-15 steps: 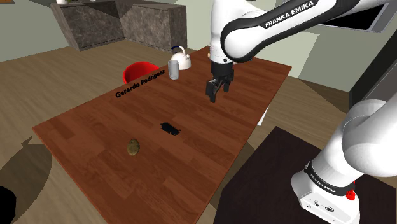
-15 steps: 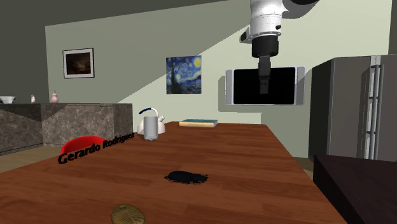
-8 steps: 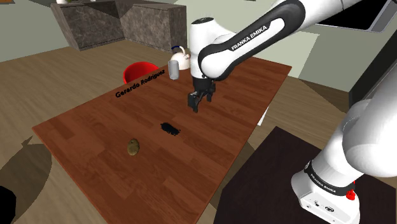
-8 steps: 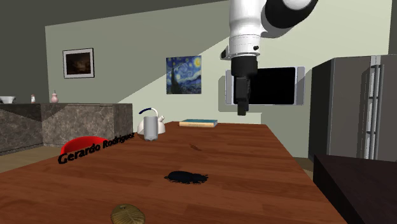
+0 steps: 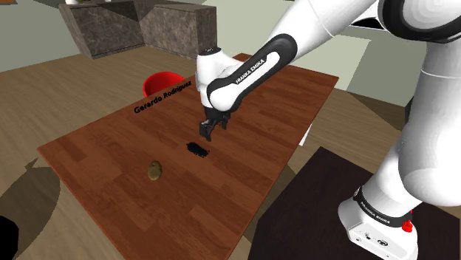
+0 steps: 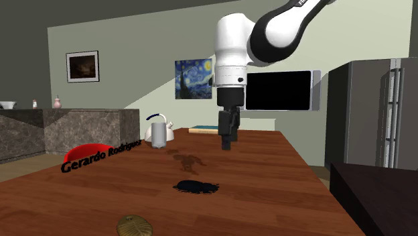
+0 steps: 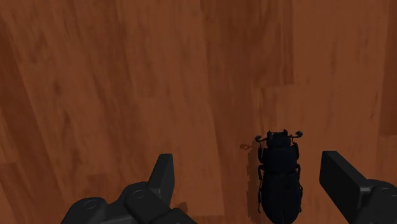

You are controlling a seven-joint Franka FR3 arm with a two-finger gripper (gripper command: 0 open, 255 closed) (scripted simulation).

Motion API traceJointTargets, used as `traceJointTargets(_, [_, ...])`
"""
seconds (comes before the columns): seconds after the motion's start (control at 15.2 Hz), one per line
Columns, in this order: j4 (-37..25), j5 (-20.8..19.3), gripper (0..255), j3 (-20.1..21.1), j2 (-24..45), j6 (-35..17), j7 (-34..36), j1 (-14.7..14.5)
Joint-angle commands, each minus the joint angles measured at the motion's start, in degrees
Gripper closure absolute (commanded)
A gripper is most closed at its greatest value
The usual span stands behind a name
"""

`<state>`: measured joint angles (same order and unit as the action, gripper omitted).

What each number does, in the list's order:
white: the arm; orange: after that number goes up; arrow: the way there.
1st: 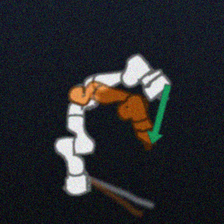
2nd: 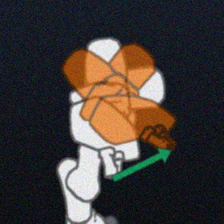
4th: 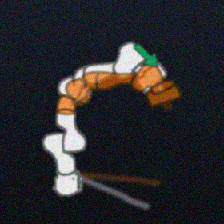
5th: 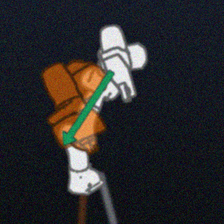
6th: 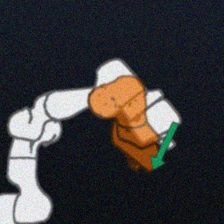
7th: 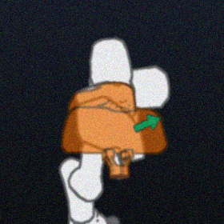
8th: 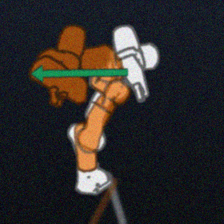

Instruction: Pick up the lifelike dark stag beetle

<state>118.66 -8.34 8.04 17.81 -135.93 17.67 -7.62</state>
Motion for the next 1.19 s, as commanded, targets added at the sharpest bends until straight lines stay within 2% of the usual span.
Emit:
traceJointTargets(0.0, [-3.91,-0.81,0,-0.08,4.38,-0.51,1.11,-0.85])
traceJointTargets(0.46, [-19.74,-2.62,0,-0.88,20.10,-0.62,3.36,-3.93])
traceJointTargets(1.12, [-21.22,-3.36,0,-1.58,25.00,-4.04,4.01,-4.50])
